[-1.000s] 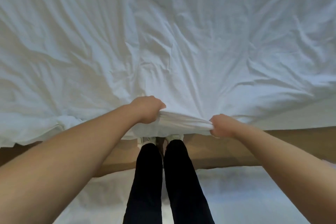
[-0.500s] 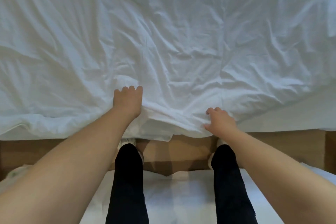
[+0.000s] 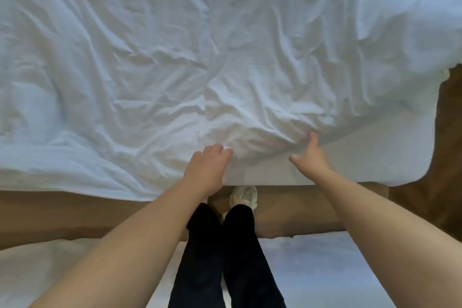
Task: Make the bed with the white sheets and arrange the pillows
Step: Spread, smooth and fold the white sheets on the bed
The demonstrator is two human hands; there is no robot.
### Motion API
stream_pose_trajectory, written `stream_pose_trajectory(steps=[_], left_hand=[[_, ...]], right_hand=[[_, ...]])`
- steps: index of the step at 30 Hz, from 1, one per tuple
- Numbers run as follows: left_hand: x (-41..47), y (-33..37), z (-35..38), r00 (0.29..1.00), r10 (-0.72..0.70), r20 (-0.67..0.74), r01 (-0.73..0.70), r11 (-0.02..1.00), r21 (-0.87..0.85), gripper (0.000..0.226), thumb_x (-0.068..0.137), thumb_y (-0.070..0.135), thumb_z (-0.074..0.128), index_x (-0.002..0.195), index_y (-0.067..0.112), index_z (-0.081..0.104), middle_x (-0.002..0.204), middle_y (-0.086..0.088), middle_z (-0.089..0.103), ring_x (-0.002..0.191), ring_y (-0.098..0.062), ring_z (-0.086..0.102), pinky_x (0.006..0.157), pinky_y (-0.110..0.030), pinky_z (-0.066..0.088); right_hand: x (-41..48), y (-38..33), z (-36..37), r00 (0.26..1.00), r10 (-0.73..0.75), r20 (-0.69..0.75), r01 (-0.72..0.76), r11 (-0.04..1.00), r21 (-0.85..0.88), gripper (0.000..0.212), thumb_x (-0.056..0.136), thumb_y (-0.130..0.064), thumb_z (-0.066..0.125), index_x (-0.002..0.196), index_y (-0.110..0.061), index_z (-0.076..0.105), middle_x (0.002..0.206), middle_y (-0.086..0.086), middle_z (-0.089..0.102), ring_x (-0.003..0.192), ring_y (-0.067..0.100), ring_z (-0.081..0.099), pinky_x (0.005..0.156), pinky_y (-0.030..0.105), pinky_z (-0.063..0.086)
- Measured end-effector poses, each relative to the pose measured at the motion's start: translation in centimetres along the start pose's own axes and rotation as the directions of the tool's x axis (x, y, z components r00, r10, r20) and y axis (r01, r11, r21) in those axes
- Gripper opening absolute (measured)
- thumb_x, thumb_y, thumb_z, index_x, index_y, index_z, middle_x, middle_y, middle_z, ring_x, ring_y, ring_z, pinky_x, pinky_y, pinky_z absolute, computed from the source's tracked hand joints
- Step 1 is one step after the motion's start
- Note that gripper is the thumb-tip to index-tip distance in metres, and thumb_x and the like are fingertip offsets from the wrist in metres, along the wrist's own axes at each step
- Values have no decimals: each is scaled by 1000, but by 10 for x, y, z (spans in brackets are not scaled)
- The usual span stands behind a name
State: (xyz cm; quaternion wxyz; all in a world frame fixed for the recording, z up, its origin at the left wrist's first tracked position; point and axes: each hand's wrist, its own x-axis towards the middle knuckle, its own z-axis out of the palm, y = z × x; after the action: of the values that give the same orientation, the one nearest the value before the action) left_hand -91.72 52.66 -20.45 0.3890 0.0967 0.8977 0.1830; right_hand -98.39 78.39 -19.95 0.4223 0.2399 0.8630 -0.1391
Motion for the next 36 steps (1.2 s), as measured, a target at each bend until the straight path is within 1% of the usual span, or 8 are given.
stream_pose_trajectory(steps=[3, 6, 11, 14, 21, 27, 31, 36], left_hand=[[40, 19, 12, 940, 288, -184, -284, 958, 46, 47, 75, 3, 62, 120, 15, 61, 128, -7, 57, 110, -30, 56, 83, -39, 47], [65, 25, 26, 846, 489, -214, -455, 870, 189, 30, 71, 4, 57, 95, 16, 70, 97, 1, 70, 94, -25, 62, 76, -36, 49], [90, 5, 0, 980, 120, -161, -48, 918, 395, 89, 69, 57, 65, 143, 17, 34, 147, -16, 35, 134, -35, 32, 107, -55, 28], [110, -16, -29, 969, -83, -234, 174, 899, 402, 117, 67, 66, 65, 153, 19, 1, 155, -21, 14, 144, -36, 13, 108, -65, 18], [146, -11, -53, 950, -206, -237, 272, 915, 298, 85, 85, 19, 61, 154, 23, 11, 134, -15, 45, 113, -34, 50, 79, -44, 47], [172, 33, -62, 910, -165, -381, 266, 936, 230, 99, 51, 37, 86, 137, 12, 43, 109, -16, 60, 94, -36, 60, 76, -41, 50], [215, 71, -48, 866, -42, -498, 237, 912, 335, 92, 60, 27, 77, 144, 18, 37, 127, -25, 47, 99, -42, 54, 75, -46, 48], [263, 90, -85, 843, -391, -370, 414, 910, -18, 58, 88, 14, 54, 142, 25, 37, 118, -24, 57, 99, -45, 59, 72, -43, 43]], right_hand=[[38, -6, 0, 988, 145, 48, -146, 809, 569, 103, 87, -38, 69, 151, -42, -13, 157, 2, 26, 127, 38, 47, 84, 50, 53], [65, -39, -3, 978, 79, -192, 106, 604, 790, 97, 79, -22, 75, 154, -28, 14, 147, 2, 42, 126, 27, 50, 100, 46, 48], [85, -111, -35, 818, -345, -460, 406, 913, 37, 61, 91, -45, 53, 139, -9, 41, 138, 13, 52, 136, 27, 39, 117, 49, 16], [96, -140, -65, 694, -617, -372, 444, 773, -453, 61, 92, -48, 44, 141, -12, 40, 143, 10, 47, 139, 24, 31, 112, 63, 2], [111, -110, -121, 377, -863, -337, 422, 484, -767, 55, 72, -16, 61, 127, -15, 53, 123, 15, 57, 112, 40, 53, 86, 56, 41], [170, -65, -182, 832, -514, -209, 133, 550, -824, 115, 73, -65, 67, 152, -40, -12, 161, 3, -15, 147, 36, -11, 102, 79, 7], [233, -73, -198, 770, -637, -36, 353, 472, -808, 80, 86, -41, 62, 152, -36, 17, 160, 6, 17, 143, 36, 22, 104, 59, 32], [260, -94, -226, 628, -777, 42, 540, 397, -742, 33, 88, -12, 55, 121, -11, 60, 120, 18, 63, 109, 38, 59, 80, 38, 45]])
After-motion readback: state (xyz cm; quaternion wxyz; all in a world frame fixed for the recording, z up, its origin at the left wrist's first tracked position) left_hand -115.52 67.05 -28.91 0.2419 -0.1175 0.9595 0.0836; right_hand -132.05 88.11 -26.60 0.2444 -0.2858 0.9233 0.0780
